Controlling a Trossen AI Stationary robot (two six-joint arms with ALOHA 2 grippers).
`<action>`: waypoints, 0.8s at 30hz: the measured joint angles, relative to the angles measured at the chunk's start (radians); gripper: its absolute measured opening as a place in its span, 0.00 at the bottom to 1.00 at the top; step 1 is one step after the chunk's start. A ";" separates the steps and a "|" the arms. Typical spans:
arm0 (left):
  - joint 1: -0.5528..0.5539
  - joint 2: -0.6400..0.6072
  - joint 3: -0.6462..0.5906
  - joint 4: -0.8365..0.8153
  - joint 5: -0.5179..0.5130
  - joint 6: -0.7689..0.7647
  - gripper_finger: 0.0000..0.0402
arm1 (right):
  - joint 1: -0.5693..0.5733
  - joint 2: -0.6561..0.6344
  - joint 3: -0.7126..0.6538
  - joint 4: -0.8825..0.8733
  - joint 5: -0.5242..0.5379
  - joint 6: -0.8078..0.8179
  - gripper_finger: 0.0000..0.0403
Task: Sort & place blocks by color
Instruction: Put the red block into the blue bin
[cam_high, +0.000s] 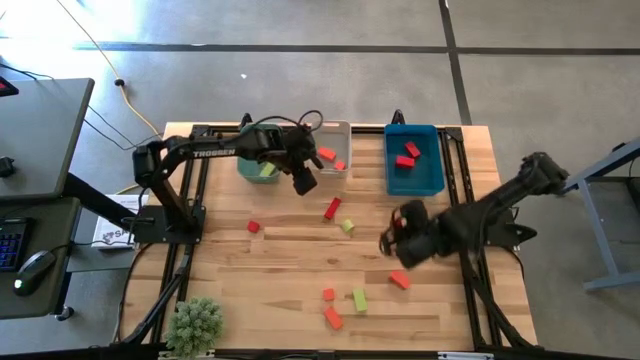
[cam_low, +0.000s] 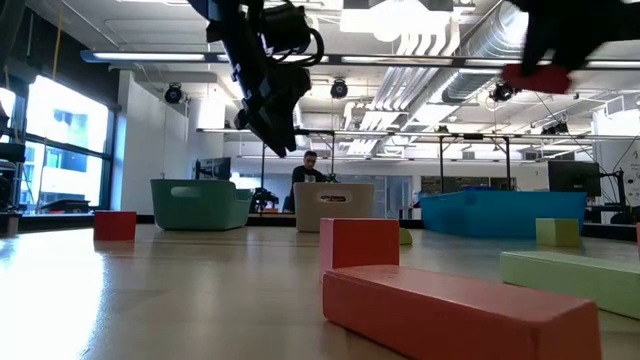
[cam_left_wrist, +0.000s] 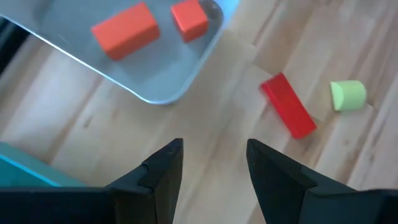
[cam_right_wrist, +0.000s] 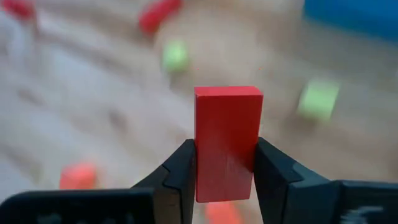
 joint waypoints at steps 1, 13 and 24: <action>0.008 0.000 0.000 0.003 0.000 0.007 0.42 | -0.033 -0.016 0.000 -0.007 0.035 -0.040 0.24; 0.047 0.000 0.000 0.046 0.000 0.039 0.42 | -0.479 -0.093 0.001 -0.030 0.312 -0.496 0.24; 0.046 0.000 0.000 0.046 0.000 0.053 0.42 | -0.780 -0.084 0.001 -0.024 0.270 -0.735 0.26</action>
